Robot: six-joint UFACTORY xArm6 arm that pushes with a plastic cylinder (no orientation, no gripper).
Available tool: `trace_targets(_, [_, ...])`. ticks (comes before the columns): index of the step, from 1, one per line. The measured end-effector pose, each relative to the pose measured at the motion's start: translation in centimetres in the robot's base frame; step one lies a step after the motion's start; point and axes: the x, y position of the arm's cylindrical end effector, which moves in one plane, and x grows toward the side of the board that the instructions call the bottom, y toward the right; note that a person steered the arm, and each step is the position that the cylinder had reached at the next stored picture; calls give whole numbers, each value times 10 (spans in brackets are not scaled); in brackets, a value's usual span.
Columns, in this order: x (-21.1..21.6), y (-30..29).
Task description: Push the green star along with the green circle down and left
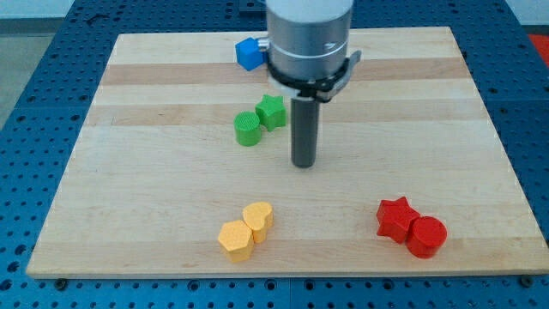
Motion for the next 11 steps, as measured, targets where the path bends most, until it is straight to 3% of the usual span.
trace_targets(2, [-9,10])
trace_targets(3, [-46,43])
trace_targets(5, [-82,-15])
trace_targets(7, [-84,-31])
trace_targets(9, [-52,-93])
trace_targets(11, [-50,-137])
